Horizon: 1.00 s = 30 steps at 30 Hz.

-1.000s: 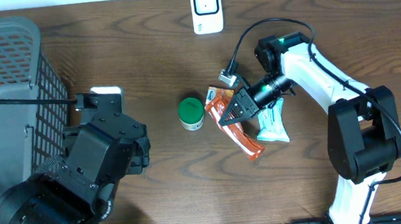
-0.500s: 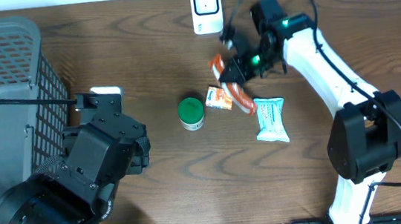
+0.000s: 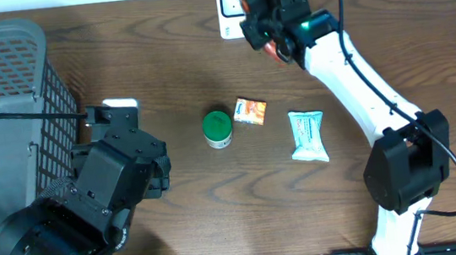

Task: Scan the item barcode
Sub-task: 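Hold the TOP bar in front of the scanner window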

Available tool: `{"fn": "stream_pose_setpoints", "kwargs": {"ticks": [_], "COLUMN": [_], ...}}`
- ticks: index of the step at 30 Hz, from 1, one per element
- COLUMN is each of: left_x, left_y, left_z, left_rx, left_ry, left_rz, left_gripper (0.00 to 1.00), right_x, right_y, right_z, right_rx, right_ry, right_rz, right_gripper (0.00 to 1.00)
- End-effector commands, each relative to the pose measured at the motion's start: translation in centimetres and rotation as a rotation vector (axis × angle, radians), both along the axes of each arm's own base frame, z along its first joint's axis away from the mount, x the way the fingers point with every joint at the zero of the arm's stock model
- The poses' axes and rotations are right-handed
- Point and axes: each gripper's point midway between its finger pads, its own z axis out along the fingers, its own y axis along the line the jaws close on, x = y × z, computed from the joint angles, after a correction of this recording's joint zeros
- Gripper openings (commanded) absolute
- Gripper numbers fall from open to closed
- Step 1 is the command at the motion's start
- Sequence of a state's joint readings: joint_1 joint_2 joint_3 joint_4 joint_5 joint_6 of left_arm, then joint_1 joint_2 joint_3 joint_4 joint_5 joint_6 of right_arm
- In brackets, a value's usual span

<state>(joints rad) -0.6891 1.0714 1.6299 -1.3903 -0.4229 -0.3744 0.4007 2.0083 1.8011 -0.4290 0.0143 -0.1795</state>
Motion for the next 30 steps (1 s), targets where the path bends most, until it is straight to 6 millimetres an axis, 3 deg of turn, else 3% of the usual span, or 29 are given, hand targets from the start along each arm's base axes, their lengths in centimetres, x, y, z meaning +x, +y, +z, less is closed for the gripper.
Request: {"fn": "stream_pose_setpoints", "kwargs": {"ticks": [1,10,15,26,30], "left_x": [0.0,0.0,0.0,0.0,0.0], "left_y": [0.4,0.4,0.4,0.4,0.4], "left_z": [0.3,0.3,0.3,0.3,0.3], "left_rx": [-0.003,-0.003,-0.003,-0.003,-0.003], "left_ry": [-0.013,-0.012,-0.012,-0.013,-0.013], "left_rz": [0.023,0.022,0.022,0.022,0.022], "left_gripper": [0.75,0.75,0.75,0.75,0.75], "right_x": [2.2,7.3,8.7,12.8,12.7], "right_y": [-0.4,2.3,4.8,7.3,8.4], "right_z": [0.1,-0.7,-3.3,-8.6,-10.6], "right_rx": [-0.093,-0.257,-0.334,-0.597,-0.673], "right_ry": [-0.102,-0.408,-0.516,-0.622,-0.611], "right_rz": [-0.016,0.003,0.064,0.194,0.268], "right_gripper": [0.01,0.01,0.01,0.01,0.01]}}
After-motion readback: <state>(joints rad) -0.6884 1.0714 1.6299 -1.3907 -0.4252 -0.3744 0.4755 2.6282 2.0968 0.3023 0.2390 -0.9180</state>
